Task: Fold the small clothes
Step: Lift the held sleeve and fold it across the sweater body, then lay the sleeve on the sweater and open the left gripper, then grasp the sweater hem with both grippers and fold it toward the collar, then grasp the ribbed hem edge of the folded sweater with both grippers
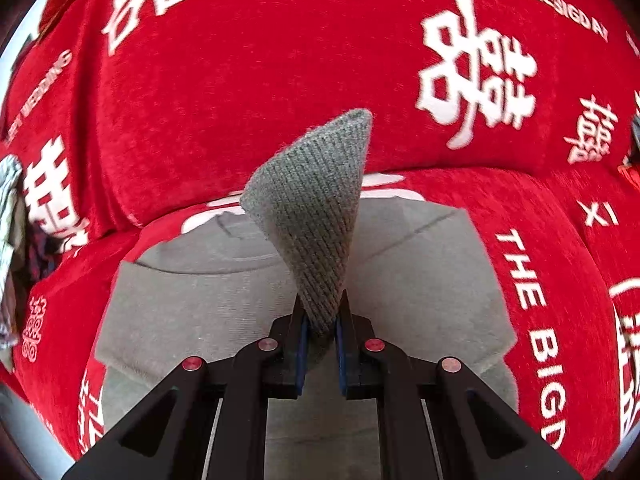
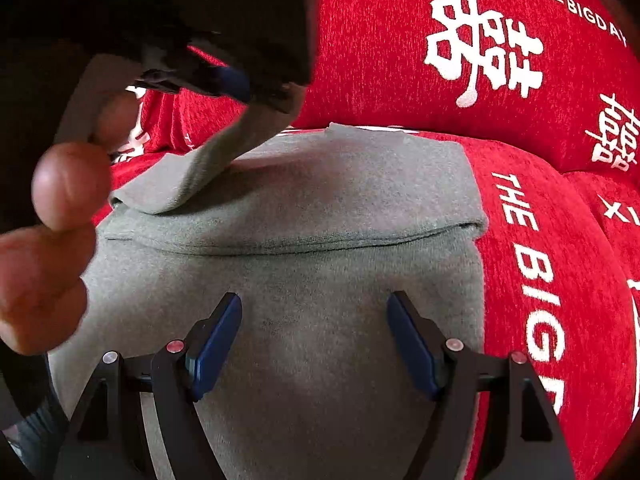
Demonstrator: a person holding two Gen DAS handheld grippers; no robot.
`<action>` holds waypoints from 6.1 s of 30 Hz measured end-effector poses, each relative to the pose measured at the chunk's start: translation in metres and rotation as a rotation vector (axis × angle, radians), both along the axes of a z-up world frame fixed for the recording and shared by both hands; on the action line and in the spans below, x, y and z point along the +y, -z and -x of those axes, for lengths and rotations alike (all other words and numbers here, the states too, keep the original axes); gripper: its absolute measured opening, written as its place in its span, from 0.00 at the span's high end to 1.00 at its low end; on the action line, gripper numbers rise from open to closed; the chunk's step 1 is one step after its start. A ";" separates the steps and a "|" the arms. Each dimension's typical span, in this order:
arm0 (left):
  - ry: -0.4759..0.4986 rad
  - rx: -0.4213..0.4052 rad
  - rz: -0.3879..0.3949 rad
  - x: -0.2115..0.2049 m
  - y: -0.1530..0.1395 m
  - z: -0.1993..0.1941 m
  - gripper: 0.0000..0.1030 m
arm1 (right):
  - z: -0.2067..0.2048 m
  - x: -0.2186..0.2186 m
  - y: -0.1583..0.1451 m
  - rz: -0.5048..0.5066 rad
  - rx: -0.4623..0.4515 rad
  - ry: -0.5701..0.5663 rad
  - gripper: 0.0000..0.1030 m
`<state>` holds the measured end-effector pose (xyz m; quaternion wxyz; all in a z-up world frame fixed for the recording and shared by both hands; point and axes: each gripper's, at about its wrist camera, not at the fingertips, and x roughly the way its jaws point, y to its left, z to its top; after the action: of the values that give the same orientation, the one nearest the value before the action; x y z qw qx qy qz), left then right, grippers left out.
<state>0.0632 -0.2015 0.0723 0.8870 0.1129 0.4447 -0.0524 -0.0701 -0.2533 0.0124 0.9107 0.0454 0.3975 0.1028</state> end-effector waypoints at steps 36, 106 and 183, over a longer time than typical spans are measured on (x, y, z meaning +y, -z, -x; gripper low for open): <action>0.123 0.185 0.349 0.112 0.029 -0.032 0.33 | -0.013 -0.016 -0.022 -0.023 -0.038 0.059 0.22; -0.029 0.053 0.135 0.257 0.069 0.218 0.03 | 0.158 0.057 0.002 0.332 0.034 -0.016 0.19; -0.053 -0.052 0.506 0.274 -0.011 0.141 0.91 | 0.092 -0.043 -0.077 -0.293 -0.146 0.059 0.93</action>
<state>-0.0777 0.0725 0.0833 0.8992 -0.1230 0.3971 -0.1360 -0.1625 -0.2962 0.0893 0.9233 0.1820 0.3096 0.1360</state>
